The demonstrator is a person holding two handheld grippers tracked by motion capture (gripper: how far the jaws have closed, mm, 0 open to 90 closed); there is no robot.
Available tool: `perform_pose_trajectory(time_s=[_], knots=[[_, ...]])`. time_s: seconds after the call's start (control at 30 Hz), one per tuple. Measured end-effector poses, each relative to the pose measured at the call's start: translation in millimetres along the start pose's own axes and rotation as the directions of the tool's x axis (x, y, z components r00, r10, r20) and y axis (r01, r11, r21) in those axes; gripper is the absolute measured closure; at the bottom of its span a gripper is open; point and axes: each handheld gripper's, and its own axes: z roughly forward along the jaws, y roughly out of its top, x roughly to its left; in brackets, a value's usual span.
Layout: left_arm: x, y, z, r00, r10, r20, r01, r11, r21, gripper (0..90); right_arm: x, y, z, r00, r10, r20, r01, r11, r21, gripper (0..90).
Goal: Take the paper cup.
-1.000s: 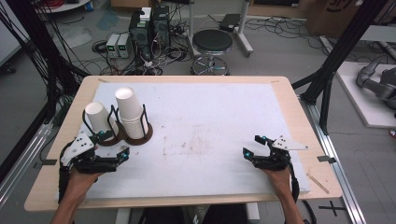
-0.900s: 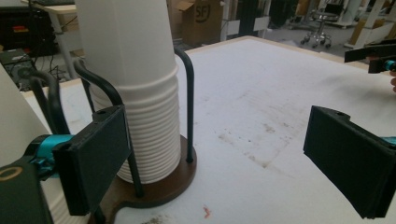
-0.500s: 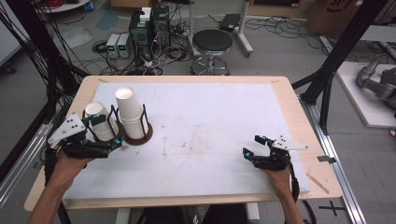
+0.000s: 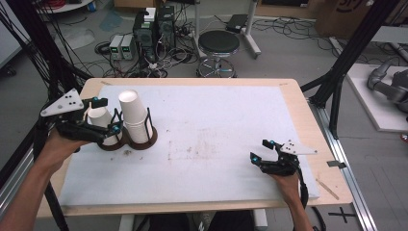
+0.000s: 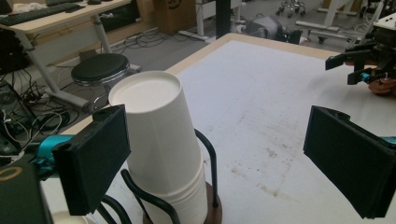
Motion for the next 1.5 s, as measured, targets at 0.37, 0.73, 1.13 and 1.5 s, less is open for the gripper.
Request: perform_pose_trajectory(time_s=[0.37, 0.73, 1.13, 1.5], knots=[[25.8, 29.2, 10.1, 0.9928, 0.055, 0.107, -0.062, 0.9961, 0.063, 7.1, 0.0, -0.2, -0.3, 1.0, 0.001, 0.003, -0.001, 1.0, 0.001, 19.8], [56.1, 57.6, 16.6, 0.9739, 0.091, 0.208, -0.124, 0.9806, 0.152, 7.1, 0.4, -0.3, -0.3, 1.0, -0.002, 0.007, 0.002, 1.0, -0.001, 19.9], [74.8, 78.9, 36.1, 0.9359, 0.102, 0.337, -0.196, 0.9458, 0.259, 7.1, 0.4, 0.0, 0.3, 1.0, -0.001, 0.008, 0.001, 1.0, 0.002, 19.8], [89.3, 72.0, 59.4, 0.9104, 0.086, 0.404, -0.239, 0.9083, 0.343, 9.4, 0.6, 0.4, 1.2, 0.9999, 0.001, 0.01, -0.002, 1.0, 0.015, 19.8]])
